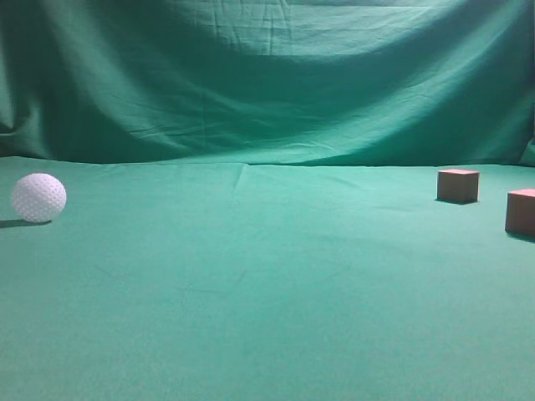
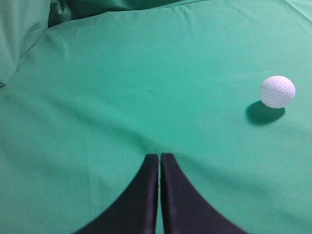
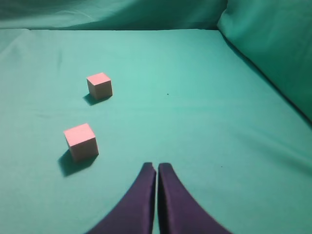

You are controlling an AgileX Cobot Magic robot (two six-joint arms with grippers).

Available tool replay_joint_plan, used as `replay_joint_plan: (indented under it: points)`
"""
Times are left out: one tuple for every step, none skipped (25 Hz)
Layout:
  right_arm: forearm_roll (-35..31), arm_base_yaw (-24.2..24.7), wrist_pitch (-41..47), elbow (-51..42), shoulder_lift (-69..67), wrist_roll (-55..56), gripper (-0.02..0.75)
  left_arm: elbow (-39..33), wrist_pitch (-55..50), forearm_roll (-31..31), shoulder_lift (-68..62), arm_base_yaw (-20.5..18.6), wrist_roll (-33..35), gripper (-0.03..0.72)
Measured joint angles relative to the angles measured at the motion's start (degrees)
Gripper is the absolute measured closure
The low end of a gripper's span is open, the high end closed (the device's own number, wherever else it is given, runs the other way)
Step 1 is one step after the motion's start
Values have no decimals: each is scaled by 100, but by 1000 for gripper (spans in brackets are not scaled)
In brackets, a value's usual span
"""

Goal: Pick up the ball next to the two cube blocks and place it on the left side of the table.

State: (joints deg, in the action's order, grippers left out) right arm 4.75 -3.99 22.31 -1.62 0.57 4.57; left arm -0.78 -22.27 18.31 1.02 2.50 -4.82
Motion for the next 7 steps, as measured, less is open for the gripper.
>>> replay_joint_plan:
  points:
    - [0, 0, 0, 0, 0, 0, 738, 0, 0, 0, 0, 0, 0, 688]
    - [0, 0, 0, 0, 0, 0, 738, 0, 0, 0, 0, 0, 0, 688]
    - [0, 0, 0, 0, 0, 0, 738, 0, 0, 0, 0, 0, 0, 688]
    - [0, 0, 0, 0, 0, -5, 738, 0, 0, 0, 0, 0, 0, 688]
    - [0, 0, 0, 0, 0, -5, 738, 0, 0, 0, 0, 0, 0, 688]
    - [0, 0, 0, 0, 0, -5, 738, 0, 0, 0, 0, 0, 0, 688]
    - [0, 0, 0, 0, 0, -5, 738, 0, 0, 0, 0, 0, 0, 688]
